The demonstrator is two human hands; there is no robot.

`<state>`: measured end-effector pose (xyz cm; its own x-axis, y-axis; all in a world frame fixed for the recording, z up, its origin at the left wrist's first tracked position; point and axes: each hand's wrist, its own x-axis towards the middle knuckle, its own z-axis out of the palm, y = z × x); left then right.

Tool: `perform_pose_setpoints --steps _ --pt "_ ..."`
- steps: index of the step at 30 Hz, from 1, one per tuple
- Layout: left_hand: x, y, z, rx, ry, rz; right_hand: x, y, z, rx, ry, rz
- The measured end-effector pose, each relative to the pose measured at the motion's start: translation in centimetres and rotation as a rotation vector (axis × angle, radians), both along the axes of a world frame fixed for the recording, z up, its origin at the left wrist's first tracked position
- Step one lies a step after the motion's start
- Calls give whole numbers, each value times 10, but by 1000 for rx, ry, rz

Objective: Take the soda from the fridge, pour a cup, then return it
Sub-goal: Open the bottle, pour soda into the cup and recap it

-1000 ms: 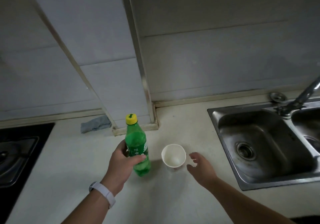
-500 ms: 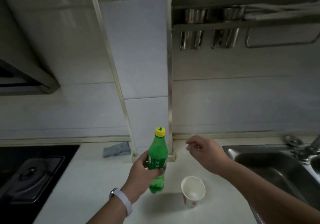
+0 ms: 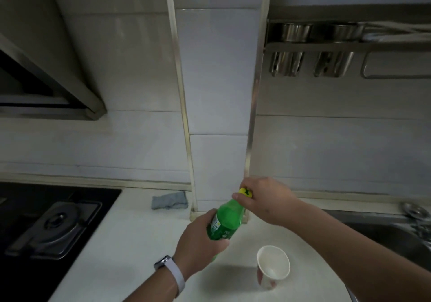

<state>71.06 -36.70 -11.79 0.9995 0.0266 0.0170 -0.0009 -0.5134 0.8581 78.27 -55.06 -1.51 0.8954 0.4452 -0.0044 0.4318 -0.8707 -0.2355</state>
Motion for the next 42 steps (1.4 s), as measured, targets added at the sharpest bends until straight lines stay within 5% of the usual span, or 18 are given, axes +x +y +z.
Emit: perform_pose_setpoints --steps 17,25,35,42 --pt "16 10 -26 -134 85 -183 3 -12 12 22 126 376" --pt "16 -2 -25 -122 75 -203 5 -17 10 -81 93 84" --pt "19 1 -30 -135 88 -247 -5 -25 16 38 150 296" --pt "18 -1 -29 -93 82 -265 -7 -25 18 6 119 106"
